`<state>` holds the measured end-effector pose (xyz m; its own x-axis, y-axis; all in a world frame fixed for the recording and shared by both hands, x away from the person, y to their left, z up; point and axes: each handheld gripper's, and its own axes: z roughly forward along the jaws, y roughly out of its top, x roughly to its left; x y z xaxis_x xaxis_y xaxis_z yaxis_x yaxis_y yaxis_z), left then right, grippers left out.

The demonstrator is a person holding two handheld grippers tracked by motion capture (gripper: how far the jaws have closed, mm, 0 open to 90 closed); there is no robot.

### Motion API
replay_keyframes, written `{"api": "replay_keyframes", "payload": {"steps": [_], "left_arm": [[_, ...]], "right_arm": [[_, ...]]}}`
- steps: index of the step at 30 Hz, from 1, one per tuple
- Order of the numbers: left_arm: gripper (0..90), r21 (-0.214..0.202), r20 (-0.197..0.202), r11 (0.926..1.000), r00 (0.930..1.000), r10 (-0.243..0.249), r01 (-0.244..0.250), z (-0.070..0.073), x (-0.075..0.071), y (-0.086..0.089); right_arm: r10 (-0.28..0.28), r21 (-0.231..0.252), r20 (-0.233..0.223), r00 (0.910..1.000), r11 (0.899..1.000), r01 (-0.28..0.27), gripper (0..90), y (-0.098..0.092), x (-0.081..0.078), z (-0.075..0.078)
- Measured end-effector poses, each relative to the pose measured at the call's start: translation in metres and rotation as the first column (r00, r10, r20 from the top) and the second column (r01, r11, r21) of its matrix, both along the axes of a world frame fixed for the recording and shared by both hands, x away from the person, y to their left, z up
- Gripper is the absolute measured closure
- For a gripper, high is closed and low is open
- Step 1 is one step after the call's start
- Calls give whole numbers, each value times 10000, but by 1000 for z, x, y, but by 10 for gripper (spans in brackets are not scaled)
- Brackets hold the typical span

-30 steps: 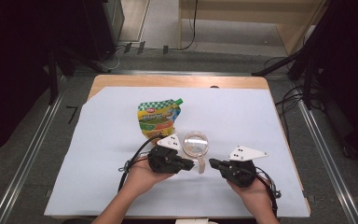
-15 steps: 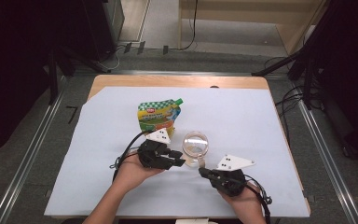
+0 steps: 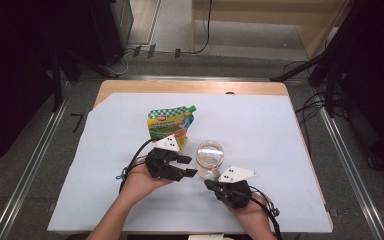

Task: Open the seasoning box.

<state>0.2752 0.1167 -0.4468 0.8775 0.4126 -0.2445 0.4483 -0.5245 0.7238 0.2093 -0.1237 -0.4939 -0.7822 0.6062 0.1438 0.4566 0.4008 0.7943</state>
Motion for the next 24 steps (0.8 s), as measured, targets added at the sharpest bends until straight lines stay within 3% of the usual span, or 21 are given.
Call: {"api": "replay_keyframes", "payload": {"steps": [9,24], "left_arm": [[457,64,156,9998,9997,167,-168,0,1,4],[445,81,167,9995,9994,292,-293,-1,2,6]], "right_arm": [[-201,-5,-141,9997,9998,201,900,-6,2,0],[-1224,46,-395,9917,9924,1227,900,-37,13,0]]}}
